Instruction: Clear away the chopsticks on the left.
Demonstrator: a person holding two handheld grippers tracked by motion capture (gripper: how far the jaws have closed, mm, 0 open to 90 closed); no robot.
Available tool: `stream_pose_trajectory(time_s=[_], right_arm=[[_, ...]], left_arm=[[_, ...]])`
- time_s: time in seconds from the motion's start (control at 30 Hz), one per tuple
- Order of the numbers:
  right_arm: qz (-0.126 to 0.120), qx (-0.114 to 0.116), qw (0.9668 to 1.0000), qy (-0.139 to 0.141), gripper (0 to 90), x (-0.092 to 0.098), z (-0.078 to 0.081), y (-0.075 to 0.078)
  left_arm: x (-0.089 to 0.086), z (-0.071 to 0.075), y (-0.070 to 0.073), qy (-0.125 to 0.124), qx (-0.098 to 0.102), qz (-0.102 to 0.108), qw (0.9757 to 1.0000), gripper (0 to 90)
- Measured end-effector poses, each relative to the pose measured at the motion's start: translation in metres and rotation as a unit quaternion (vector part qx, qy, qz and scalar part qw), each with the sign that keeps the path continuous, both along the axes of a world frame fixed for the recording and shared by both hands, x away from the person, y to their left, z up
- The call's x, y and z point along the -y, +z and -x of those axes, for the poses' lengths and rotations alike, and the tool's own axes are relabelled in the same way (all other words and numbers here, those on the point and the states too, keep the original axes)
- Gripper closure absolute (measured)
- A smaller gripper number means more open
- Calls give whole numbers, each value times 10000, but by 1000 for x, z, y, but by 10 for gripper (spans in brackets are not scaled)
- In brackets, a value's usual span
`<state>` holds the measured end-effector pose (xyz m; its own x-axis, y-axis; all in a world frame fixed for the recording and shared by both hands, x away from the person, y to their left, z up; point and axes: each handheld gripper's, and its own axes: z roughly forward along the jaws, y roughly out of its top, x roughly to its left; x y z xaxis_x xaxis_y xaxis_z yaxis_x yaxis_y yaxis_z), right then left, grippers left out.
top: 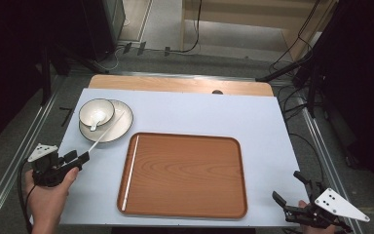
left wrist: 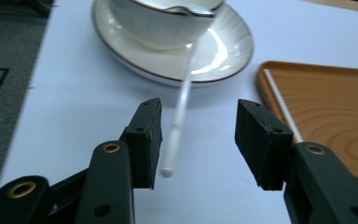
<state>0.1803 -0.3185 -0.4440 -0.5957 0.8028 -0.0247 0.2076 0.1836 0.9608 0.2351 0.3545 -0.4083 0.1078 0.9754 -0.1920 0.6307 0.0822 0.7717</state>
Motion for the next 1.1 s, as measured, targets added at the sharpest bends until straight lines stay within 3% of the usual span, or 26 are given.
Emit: stream_pose_trajectory(time_s=[0.17, 0.27, 0.53, 0.7, 0.77, 0.9, 0.93, 1.1], right_arm=[[15, -8, 10000, 28, 58, -1, 0, 0], [15, -17, 10000, 36, 58, -2, -1, 0], [20, -24, 10000, 35, 58, -2, -1, -1], [19, -23, 10000, 37, 58, -2, -1, -1], [14, -27, 10000, 33, 58, -1, -1, -1], [22, -22, 10000, 37, 58, -1, -1, -1], [16, -30, 10000, 30, 58, -2, -1, -1], [27, -19, 10000, 42, 58, -2, -1, 0]], left_arm=[[-11, 0, -10, 167, 27, 40, 9998, 482], [-11, -1, -18, 132, 7, 89, 9999, 490], [-3, -5, -34, -37, -95, 284, 9995, 622], [-2, -7, -37, -1, -145, 295, 9995, 689], [-3, -6, -36, -2, -128, 410, 9991, 721], [-1, -6, -36, -230, -133, 551, 9981, 824], [3, -5, -35, -250, -146, 422, 9987, 831], [9, -2, -32, -265, -115, 467, 9985, 835]])
